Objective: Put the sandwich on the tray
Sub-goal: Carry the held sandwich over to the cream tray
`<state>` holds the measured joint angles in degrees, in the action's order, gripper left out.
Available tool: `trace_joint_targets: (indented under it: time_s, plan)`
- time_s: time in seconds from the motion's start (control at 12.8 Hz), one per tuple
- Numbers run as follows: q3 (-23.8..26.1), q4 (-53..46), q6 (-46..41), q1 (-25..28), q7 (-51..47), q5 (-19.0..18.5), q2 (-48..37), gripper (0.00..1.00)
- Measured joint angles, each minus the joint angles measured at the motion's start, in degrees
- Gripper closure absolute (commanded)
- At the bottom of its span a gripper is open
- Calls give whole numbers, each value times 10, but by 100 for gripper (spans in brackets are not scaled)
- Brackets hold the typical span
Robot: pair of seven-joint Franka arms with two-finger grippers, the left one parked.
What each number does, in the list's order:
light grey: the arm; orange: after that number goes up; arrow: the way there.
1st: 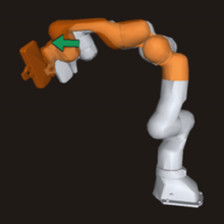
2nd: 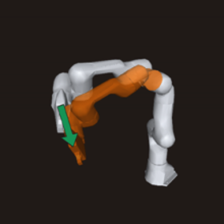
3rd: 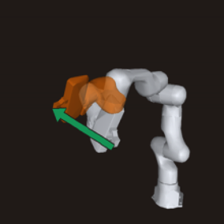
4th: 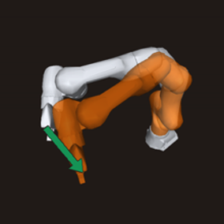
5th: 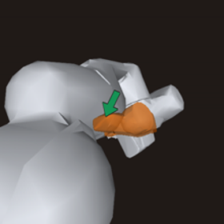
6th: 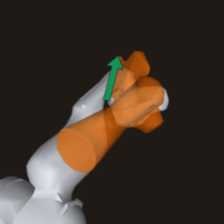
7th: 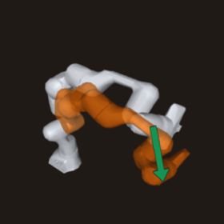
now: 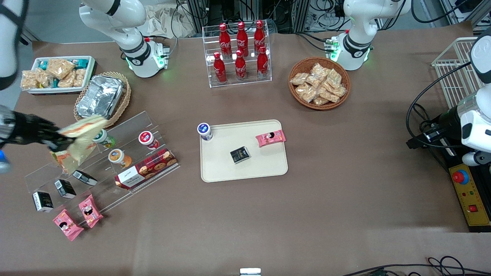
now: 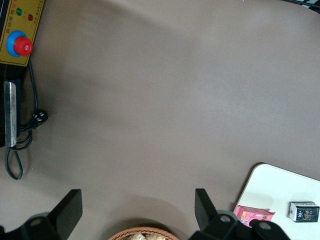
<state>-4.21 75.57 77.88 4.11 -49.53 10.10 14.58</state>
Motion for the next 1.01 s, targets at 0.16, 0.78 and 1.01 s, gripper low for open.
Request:
trace_joint_targets:
  time_s: [0.16,0.78,1.01]
  plan:
    - [0,2,1,51,-112,35,4,100]
    - [-2,26,103,199,-383,95,95,100]
    - [-2,29,181,240,-448,96,141,100]
